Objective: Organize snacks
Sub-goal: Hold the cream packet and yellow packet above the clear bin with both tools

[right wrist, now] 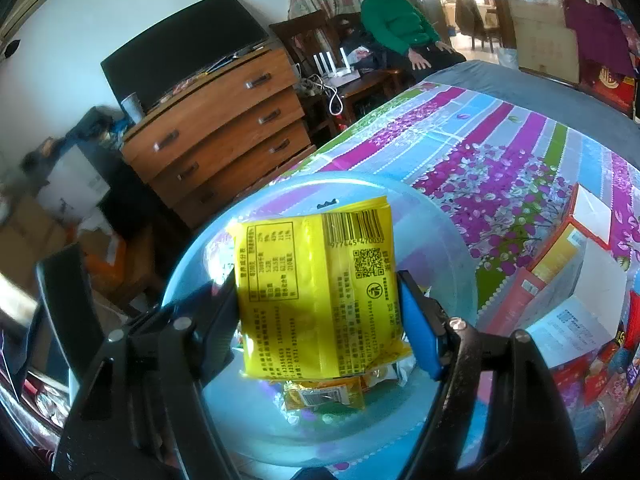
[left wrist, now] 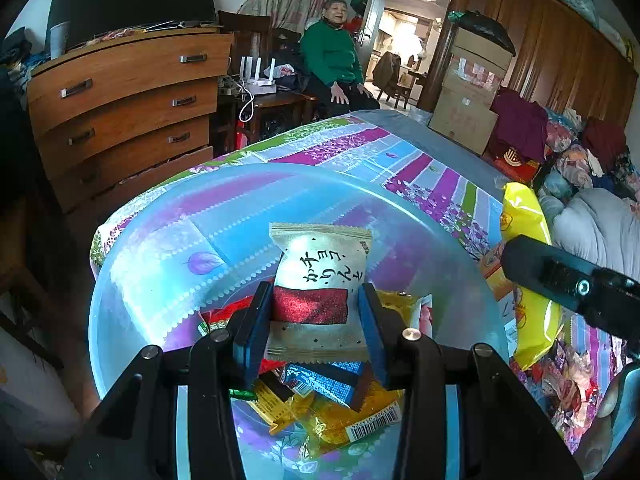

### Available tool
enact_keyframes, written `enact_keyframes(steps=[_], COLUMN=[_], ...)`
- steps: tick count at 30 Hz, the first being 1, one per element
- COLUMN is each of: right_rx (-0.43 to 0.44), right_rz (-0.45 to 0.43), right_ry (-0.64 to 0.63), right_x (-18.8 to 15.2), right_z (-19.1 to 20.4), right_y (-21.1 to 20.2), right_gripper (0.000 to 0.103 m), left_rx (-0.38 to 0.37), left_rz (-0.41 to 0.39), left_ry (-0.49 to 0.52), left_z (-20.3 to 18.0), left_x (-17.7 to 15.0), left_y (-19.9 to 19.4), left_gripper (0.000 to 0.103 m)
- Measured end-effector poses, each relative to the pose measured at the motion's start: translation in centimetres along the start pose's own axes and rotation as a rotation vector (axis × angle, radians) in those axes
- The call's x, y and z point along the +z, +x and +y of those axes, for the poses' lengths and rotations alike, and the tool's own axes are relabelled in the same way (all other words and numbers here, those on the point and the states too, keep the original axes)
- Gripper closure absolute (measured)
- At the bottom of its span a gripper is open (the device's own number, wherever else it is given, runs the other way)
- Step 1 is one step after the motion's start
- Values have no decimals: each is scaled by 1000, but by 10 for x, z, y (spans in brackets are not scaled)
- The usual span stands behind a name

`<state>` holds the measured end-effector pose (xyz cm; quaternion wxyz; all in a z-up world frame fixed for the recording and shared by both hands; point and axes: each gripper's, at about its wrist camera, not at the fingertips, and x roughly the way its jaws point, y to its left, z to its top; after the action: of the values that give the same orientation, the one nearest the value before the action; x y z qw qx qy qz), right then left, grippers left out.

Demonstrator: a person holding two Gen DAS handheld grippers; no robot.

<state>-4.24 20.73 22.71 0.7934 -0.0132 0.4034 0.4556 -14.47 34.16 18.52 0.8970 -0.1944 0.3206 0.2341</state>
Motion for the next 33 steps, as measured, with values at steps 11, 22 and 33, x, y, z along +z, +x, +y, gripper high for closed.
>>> enact_keyframes(steps=[11, 22, 33], right_rx=[-3, -4, -6], right_rz=[1, 3, 8], right_ry=[1, 4, 2], right_x=[-1, -1, -2], right_z=[-1, -1, 1], right_y=[0, -1, 0], right_gripper=[29, 29, 29], left_rx=[25, 38, 40], left_rz=[4, 4, 6], left_ry=[13, 11, 14], left_z=[-3, -4, -2], left_x=[-3, -4, -5], left_y=[1, 2, 4], left_gripper=[59, 59, 59])
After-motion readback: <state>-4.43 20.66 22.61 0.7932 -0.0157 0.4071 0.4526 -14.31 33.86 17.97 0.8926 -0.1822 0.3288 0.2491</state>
